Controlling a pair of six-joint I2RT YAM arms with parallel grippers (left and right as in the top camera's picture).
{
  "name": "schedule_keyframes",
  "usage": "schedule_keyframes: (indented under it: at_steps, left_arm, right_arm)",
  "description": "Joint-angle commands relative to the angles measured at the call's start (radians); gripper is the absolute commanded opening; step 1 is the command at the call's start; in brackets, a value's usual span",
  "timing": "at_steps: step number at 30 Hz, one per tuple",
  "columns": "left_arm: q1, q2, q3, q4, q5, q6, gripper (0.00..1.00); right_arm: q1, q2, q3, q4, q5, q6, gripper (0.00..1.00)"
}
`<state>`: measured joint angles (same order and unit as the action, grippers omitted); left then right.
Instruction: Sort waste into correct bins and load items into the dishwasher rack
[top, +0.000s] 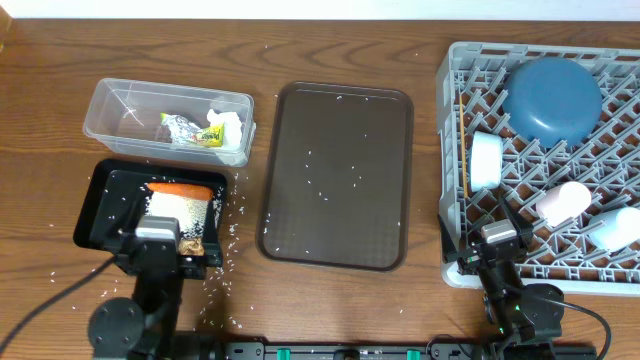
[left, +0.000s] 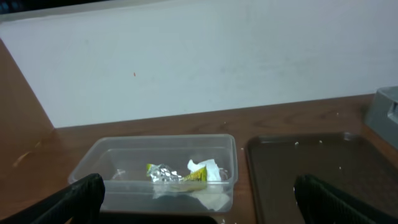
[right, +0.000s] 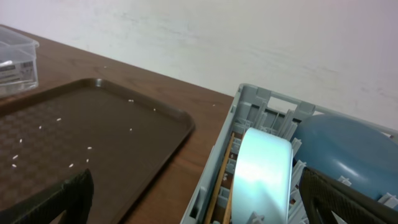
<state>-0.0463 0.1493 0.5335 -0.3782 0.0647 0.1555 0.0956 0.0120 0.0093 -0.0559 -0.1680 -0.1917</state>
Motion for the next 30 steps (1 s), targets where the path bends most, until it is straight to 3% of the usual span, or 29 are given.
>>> schedule_keyframes:
  at_steps: [1,12,24,30]
  left_arm:
    - [0.009,-0.076,-0.083,0.039,0.010,0.008,0.98]
    - [0.009,-0.148,-0.311,0.122,0.011,0.008,0.98]
    - [0.009,-0.148,-0.521,0.352,0.003,0.008,0.98]
    - [0.008,-0.148,-0.529,0.326,0.003,0.008,0.98]
  right_arm:
    - [-0.012,-0.007,-0.004,0.000,-0.009,0.011,0.99]
    - [-0.012,-0.007,-0.004,0.000,-0.009,0.011,0.99]
    - [-0.012,-0.007,-0.004,0.000,-0.009,0.011,0.99]
    - [-0.012,-0.007,-0.004,0.000,-0.009,0.011,0.99]
